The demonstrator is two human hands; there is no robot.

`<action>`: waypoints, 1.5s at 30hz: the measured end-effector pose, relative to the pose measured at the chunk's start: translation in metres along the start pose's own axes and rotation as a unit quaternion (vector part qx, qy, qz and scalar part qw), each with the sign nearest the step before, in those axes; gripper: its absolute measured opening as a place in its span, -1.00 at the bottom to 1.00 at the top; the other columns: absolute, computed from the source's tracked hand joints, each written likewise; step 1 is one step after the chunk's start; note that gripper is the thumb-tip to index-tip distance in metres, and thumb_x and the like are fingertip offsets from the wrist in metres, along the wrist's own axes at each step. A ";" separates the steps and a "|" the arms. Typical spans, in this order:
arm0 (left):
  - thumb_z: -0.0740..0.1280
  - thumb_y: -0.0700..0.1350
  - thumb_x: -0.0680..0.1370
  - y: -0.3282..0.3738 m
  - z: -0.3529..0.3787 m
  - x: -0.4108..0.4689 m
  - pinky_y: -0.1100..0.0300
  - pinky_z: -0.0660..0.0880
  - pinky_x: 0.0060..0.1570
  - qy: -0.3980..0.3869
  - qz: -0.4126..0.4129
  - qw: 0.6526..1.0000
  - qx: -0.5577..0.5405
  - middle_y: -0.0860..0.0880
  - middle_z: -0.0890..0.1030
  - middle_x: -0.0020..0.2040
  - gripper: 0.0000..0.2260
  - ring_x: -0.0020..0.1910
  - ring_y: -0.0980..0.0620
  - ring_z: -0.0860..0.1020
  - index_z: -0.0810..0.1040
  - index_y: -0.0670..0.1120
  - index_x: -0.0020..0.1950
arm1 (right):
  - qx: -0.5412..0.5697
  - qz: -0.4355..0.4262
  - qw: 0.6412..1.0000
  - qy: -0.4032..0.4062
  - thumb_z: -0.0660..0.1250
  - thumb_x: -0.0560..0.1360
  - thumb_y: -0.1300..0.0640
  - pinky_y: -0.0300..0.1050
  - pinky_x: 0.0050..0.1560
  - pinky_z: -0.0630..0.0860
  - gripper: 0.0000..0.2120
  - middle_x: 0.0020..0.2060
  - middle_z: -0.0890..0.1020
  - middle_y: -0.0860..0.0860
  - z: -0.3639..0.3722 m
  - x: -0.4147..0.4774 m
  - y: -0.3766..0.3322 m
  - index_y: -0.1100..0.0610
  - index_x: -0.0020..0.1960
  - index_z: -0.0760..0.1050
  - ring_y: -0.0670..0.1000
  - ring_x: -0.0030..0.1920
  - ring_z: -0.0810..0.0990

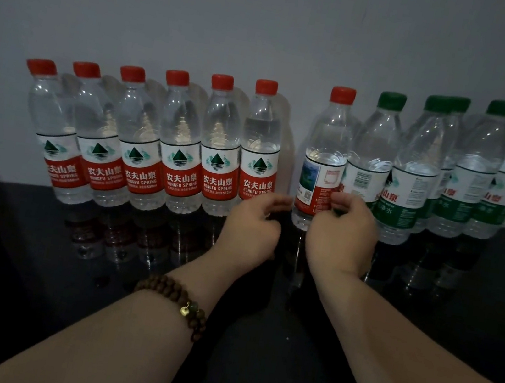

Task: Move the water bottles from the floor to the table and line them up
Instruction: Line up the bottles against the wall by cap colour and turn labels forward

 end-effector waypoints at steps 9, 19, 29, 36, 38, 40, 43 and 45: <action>0.26 -0.42 0.49 0.002 0.002 -0.002 -0.11 0.62 0.11 -0.007 0.001 1.000 0.012 0.12 0.59 0.39 -0.37 0.21 -0.29 0.62 0.48 0.03 0.50 | 0.009 0.047 0.998 -0.035 0.28 0.49 0.18 -0.13 0.05 0.53 -0.64 0.08 0.74 -0.12 0.008 0.006 0.010 -0.07 0.18 0.71 0.01 0.10 0.67; 0.24 -0.44 0.47 0.000 0.001 -0.001 -0.15 0.56 0.18 -0.031 -0.008 0.999 0.037 0.10 0.51 0.48 -0.29 0.27 -0.26 0.60 0.42 0.07 0.55 | -0.016 0.036 0.992 -0.118 0.25 0.41 0.09 0.00 -0.07 0.65 -0.69 -0.19 0.70 -0.18 0.024 0.002 0.005 -0.31 -0.13 0.63 0.08 -0.16 0.71; 0.29 -0.37 0.46 -0.006 0.003 0.002 -0.10 0.63 0.14 -0.047 -0.024 0.997 0.064 0.07 0.47 0.48 -0.23 0.17 -0.03 0.63 0.31 0.17 0.60 | -0.071 0.028 0.983 -0.166 0.22 0.45 0.03 0.01 0.04 0.59 -0.55 -0.04 0.65 -0.22 0.027 -0.001 0.003 -0.22 0.29 0.56 0.01 0.00 0.63; 0.28 -0.42 0.44 -0.011 0.000 0.006 -0.01 0.48 0.40 -0.019 -0.015 0.998 0.051 0.06 0.46 0.52 -0.26 0.48 0.05 0.42 0.39 0.06 0.57 | -0.114 0.002 0.972 -0.204 0.18 0.45 0.05 0.03 0.06 0.57 -0.43 0.26 0.64 -0.09 0.033 -0.001 0.005 -0.29 0.44 0.37 0.09 0.04 0.62; 0.28 -0.43 0.43 -0.012 0.002 0.006 -0.01 0.43 0.45 -0.027 -0.018 0.998 0.058 0.05 0.45 0.52 -0.25 0.51 0.07 0.38 0.38 0.06 0.58 | -0.126 -0.016 0.966 -0.226 0.13 0.41 0.01 -0.02 -0.02 0.53 -0.44 0.19 0.66 -0.12 0.036 -0.002 0.004 -0.37 0.36 0.37 0.06 -0.03 0.57; 0.29 -0.41 0.44 -0.012 0.003 0.007 -0.12 0.45 0.42 -0.033 -0.028 0.998 0.056 0.03 0.41 0.55 -0.24 0.49 -0.03 0.42 0.34 0.07 0.59 | -0.107 -0.003 0.970 -0.218 0.12 0.39 0.01 -0.01 0.00 0.55 -0.45 0.16 0.67 -0.15 0.035 -0.002 0.005 -0.35 0.33 0.42 0.03 -0.02 0.58; 0.30 -0.38 0.44 -0.013 0.003 0.007 -0.23 0.52 0.30 -0.036 -0.036 0.997 0.053 0.01 0.37 0.59 -0.22 0.42 -0.11 0.49 0.28 0.07 0.63 | -0.065 0.032 0.982 -0.175 0.20 0.44 0.07 0.06 0.12 0.61 -0.54 0.13 0.69 -0.19 0.031 0.002 0.008 -0.19 0.29 0.56 0.01 0.07 0.65; 0.30 -0.38 0.43 -0.013 0.003 0.007 -0.14 0.51 0.35 -0.034 -0.029 0.998 0.051 0.01 0.38 0.58 -0.22 0.49 -0.03 0.43 0.28 0.04 0.63 | -0.050 0.039 0.985 -0.162 0.23 0.45 0.11 0.08 0.11 0.62 -0.54 0.07 0.66 -0.24 0.031 0.003 0.010 -0.15 0.31 0.55 0.02 0.06 0.67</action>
Point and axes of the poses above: each hand's wrist, its own x-axis towards the middle knuckle, its own z-axis out of the palm, y = z × x, the point moved 6 cm from there along x, towards the middle knuckle
